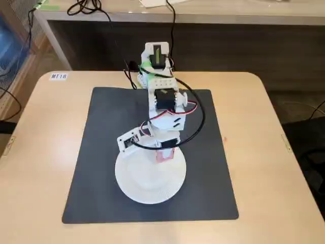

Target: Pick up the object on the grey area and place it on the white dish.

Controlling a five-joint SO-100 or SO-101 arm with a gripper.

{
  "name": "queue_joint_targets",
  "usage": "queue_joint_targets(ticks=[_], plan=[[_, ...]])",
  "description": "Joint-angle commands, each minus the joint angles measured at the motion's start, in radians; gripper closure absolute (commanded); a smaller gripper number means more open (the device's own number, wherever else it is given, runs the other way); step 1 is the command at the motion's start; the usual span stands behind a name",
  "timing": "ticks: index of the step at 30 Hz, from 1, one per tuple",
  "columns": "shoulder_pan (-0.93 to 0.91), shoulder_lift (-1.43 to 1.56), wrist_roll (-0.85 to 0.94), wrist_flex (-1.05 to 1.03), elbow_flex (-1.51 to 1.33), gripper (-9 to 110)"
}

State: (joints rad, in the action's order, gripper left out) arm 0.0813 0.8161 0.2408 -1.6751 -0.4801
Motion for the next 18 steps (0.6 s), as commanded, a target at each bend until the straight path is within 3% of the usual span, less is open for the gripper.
queue_joint_targets(ticks=[1, 18], plan=[[0.008, -0.012, 0.015, -0.008, 0.097, 101], [-0.008, -0.160, 0.054, -0.008, 0.230, 101]])
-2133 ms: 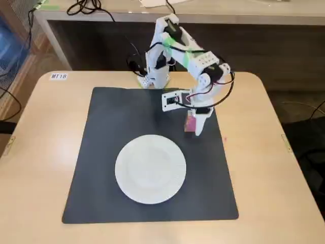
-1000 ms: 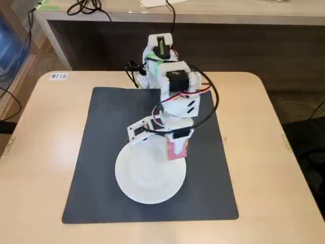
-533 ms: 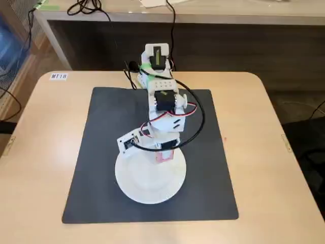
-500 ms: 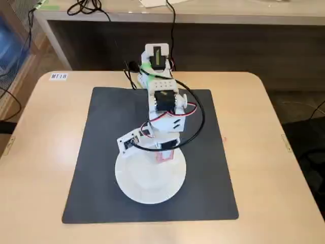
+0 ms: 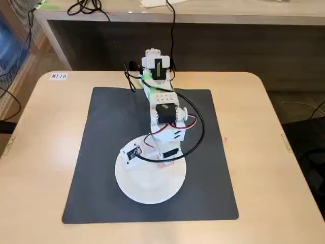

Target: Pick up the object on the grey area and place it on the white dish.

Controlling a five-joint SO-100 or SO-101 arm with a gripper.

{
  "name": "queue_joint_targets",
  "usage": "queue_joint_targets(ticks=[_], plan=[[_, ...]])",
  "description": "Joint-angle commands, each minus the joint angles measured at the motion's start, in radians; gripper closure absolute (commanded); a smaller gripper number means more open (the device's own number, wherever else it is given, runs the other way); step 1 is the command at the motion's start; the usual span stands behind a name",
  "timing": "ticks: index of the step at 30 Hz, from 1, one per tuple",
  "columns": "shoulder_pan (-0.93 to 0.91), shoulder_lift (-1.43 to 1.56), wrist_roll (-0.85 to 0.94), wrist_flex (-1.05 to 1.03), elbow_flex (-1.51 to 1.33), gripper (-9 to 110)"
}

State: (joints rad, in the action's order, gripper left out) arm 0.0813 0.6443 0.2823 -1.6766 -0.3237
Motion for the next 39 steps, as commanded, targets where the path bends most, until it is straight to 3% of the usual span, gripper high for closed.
queue_joint_targets(ticks=[1, 5, 13, 39], plan=[[-0.009, 0.008, 0.017, -0.006, 0.081, 101], [-0.015, -0.005, 0.020, -0.008, 0.086, 101], [-0.011, -0.006, 0.011, -0.009, 0.086, 79], [-0.031, 0.164, 0.012, -0.020, -0.015, 55]])
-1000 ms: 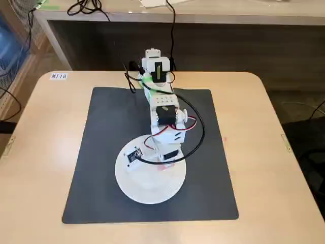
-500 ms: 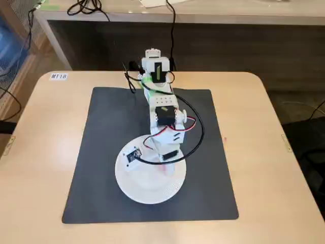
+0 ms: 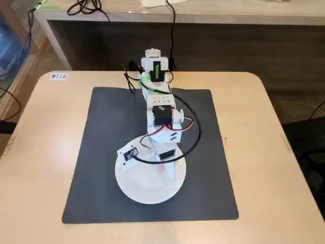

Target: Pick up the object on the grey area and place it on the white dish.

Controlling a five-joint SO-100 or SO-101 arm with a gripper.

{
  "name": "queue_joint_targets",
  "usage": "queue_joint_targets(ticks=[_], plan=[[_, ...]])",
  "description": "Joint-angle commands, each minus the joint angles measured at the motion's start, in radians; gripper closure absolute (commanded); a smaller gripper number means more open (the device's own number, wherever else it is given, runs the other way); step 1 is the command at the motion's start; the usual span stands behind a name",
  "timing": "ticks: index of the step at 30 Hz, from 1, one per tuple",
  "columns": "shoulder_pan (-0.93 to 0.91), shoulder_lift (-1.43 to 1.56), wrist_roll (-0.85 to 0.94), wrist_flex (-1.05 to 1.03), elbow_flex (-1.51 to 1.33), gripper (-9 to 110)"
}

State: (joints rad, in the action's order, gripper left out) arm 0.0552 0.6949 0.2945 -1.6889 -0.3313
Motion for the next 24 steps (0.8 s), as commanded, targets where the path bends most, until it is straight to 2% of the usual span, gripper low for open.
queue_joint_targets(ticks=[1, 10, 16, 19, 24], plan=[[-0.005, 0.137, -0.002, -0.008, -0.029, 54], [-0.005, 0.433, -0.025, -0.008, -0.337, 51], [-0.009, 0.845, -0.114, -0.008, -0.594, 53], [-0.011, 1.108, -0.186, -0.005, -0.706, 61], [-0.026, 1.591, -0.310, 0.135, -1.009, 94]])
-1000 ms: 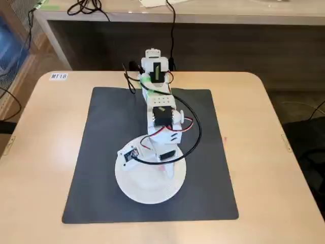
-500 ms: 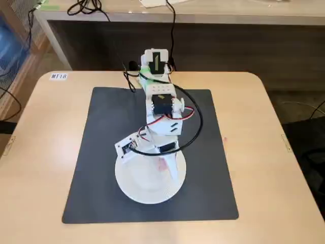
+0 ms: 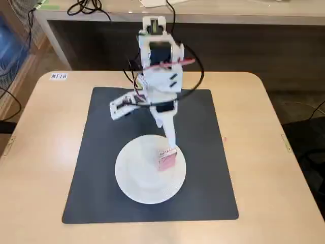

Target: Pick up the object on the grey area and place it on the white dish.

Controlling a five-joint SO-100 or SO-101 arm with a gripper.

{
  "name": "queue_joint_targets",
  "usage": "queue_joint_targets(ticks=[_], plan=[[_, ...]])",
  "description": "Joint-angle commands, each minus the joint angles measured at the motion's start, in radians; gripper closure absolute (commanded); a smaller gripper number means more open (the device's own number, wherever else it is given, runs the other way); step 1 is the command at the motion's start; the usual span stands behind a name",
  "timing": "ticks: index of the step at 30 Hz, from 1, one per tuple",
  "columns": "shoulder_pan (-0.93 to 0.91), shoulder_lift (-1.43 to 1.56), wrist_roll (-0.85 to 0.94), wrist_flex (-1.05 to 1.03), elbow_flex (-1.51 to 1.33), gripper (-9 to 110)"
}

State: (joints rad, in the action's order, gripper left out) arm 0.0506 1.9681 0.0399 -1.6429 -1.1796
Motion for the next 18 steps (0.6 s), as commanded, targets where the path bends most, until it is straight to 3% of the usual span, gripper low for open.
queue_joint_targets(ticks=[1, 4, 18], plan=[[-0.028, 0.433, -0.081, 0.150, -0.268, 99], [-0.037, 0.680, -0.107, 0.233, -0.509, 101], [-0.054, 1.247, -0.043, 0.299, -1.295, 102]])
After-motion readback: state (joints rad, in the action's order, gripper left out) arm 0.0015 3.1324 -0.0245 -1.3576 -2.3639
